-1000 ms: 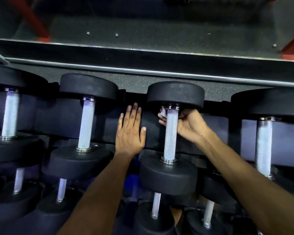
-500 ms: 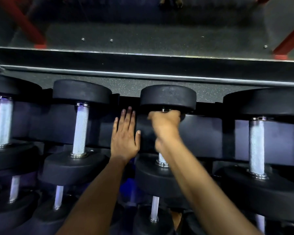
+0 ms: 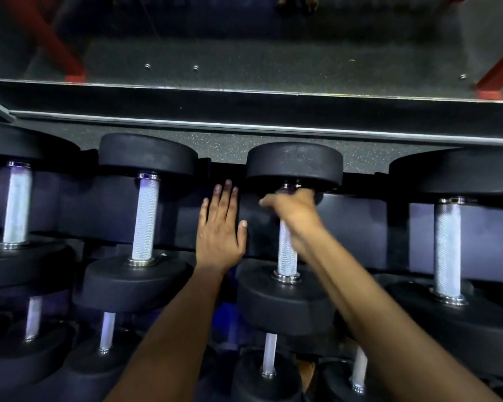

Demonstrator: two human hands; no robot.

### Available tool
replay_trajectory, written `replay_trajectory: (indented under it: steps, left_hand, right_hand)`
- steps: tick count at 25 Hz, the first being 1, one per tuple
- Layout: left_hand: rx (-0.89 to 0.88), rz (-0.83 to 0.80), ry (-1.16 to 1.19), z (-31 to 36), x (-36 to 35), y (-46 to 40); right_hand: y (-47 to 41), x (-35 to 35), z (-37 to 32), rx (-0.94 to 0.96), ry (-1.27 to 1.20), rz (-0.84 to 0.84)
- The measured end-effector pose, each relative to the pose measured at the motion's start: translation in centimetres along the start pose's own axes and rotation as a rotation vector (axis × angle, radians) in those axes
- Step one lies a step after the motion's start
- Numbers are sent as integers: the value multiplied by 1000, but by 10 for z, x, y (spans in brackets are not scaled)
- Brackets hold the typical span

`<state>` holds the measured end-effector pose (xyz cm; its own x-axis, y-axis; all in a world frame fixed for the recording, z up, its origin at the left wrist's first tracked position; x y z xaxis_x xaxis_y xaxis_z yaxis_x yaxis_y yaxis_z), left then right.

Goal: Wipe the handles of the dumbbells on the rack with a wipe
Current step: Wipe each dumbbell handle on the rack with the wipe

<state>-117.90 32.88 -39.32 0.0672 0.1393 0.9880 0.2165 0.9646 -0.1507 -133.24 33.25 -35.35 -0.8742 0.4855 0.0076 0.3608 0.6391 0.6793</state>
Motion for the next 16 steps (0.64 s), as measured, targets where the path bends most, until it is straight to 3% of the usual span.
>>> replay_trajectory:
  steps: [2,5,6,10,12,14,16]
  left_hand:
    - [-6,-10,-1,1,-1,0]
    - [-18,-2,13,0,-2,0]
    - [-20,1,22,0,-2,0]
    - [-19,12,10,1,0,-1]
    - [-18,12,18,1,0,-1]
    - [-15,12,25,1,0,1]
    - [-13,-1,26,0,-3,0]
  right_hand:
    - [1,4,2,-19,-153,-50]
    - [21,-8,2,81,61,-8]
    - [23,-9,4,90,24,-13]
    - [-5,5,0,-144,-423,-311]
    - [-12,17,-2,-113,-300,-387]
    - [-14,33,-4,56,-83,-175]
    - [-7,56,-9,224,-68,121]
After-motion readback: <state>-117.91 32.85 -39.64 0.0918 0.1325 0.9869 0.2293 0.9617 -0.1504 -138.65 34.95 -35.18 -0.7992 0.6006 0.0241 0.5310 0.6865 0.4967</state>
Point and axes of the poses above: each hand's wrist, its own y-axis away from the middle knuckle, its own x-axis out of the back of the hand, z = x × y, the point moved 9 cm from there along -y, towards the middle knuckle, and after that the axes turned 10 degrees about -y, right-handed, at the moved point
